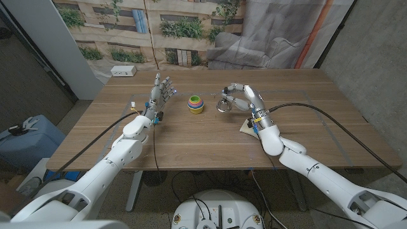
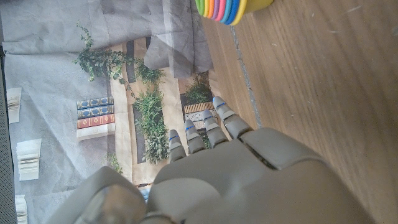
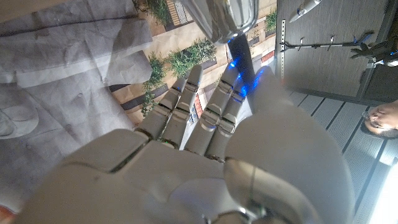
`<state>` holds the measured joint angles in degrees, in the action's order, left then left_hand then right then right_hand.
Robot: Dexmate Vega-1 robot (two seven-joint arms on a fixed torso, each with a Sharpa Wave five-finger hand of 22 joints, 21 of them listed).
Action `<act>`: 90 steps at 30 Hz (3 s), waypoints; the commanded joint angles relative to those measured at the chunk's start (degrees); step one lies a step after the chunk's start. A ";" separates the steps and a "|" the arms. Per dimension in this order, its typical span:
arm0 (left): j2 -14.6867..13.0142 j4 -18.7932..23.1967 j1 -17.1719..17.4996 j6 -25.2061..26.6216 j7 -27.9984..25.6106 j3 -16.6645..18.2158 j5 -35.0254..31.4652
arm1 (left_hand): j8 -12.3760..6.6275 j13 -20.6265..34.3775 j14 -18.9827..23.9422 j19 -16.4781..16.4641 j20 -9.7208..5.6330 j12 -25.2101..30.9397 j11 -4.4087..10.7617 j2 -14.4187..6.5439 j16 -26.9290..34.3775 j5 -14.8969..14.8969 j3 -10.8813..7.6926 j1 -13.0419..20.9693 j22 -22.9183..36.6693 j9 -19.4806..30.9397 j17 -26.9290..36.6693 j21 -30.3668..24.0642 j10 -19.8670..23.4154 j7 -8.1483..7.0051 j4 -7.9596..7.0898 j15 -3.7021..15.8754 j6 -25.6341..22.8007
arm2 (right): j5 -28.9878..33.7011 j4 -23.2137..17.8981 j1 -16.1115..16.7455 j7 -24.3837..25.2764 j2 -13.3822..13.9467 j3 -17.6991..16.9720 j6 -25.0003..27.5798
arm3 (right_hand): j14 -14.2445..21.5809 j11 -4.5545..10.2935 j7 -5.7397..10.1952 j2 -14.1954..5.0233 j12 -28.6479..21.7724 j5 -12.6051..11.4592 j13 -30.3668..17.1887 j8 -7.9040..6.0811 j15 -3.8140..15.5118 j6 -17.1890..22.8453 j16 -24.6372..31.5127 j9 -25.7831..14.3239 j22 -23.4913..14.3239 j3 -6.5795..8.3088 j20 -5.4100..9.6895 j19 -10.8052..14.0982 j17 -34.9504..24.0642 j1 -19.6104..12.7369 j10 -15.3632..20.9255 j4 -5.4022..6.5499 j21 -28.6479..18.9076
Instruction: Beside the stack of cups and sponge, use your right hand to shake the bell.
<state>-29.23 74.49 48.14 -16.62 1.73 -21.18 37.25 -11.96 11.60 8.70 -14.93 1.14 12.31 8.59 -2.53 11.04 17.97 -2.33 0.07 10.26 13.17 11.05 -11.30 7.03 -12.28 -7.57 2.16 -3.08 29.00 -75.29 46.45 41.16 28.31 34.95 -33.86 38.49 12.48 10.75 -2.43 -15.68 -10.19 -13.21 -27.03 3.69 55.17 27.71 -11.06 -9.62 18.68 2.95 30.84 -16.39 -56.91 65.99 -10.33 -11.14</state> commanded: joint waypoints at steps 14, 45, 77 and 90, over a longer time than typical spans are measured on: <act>0.01 -0.06 -0.01 -0.03 0.01 -0.02 -0.01 | -0.33 0.31 0.66 -0.44 0.05 0.34 0.38 -0.52 0.33 0.40 -0.03 0.08 0.32 0.25 0.27 -0.40 0.20 -0.45 -0.39 5.50 -0.10 | 12.00 10.61 -8.23 19.12 -1.12 8.83 1.06 | 0.39 0.06 0.89 1.09 0.26 -0.49 -0.27 -0.15 9.40 0.55 0.86 -0.42 -0.11 -0.78 4.35 0.33 -0.54 -3.62 0.57 0.14 -0.08; 0.02 -0.08 -0.01 -0.05 0.02 -0.02 -0.01 | -0.33 0.31 0.62 -0.46 0.05 0.34 0.35 -0.51 0.32 0.40 -0.02 0.08 0.32 0.25 0.27 -0.40 0.19 -0.45 -0.39 5.51 -0.11 | -5.95 0.66 -3.58 0.23 1.83 5.73 3.88 | 0.49 -0.06 0.43 -0.01 0.82 -0.34 -0.35 0.38 8.85 -0.23 0.26 -0.57 -0.14 -2.25 4.19 0.11 0.00 -2.52 0.20 2.28 0.02; 0.04 -0.10 -0.04 -0.06 0.01 -0.04 -0.03 | -0.33 0.31 0.63 -0.43 0.07 0.33 0.37 -0.52 0.32 0.40 -0.02 0.08 0.32 0.25 0.27 -0.39 0.17 -0.45 -0.39 5.47 -0.11 | -36.44 -16.84 4.58 -29.35 3.87 -4.01 20.64 | 0.49 -0.23 -0.73 -1.04 0.93 -0.06 -0.98 0.79 8.46 -0.63 -0.75 -0.55 -0.13 -3.37 3.45 -0.27 0.34 1.21 -0.17 3.86 0.12; 0.04 -0.10 -0.02 -0.06 0.02 -0.03 -0.01 | -0.33 0.31 0.60 -0.43 0.05 0.33 0.37 -0.51 0.31 0.40 -0.02 0.08 0.32 0.25 0.27 -0.39 0.18 -0.45 -0.39 5.51 -0.10 | -45.20 -21.21 4.73 -34.13 5.33 -5.19 29.46 | 0.45 -0.24 -1.00 -1.06 0.83 -0.05 -1.23 0.87 8.45 -0.56 -0.83 -0.51 -0.11 -3.62 3.14 -0.75 0.29 1.65 -0.05 3.79 0.28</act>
<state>-29.18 74.39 48.10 -16.69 1.74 -21.22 37.21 -11.96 11.60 8.70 -14.93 1.14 12.31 8.60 -2.53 11.04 17.97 -2.33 0.07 10.26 13.17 11.05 -11.30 7.03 -12.28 -7.57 2.16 -3.08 -8.67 -92.89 50.70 11.78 32.66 30.98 -10.92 38.93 12.17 10.31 -3.73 -14.57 -10.37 -14.31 -26.16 3.69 54.32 26.77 -11.34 -9.62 15.09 2.96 30.42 -15.96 -55.70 65.70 -6.62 -11.14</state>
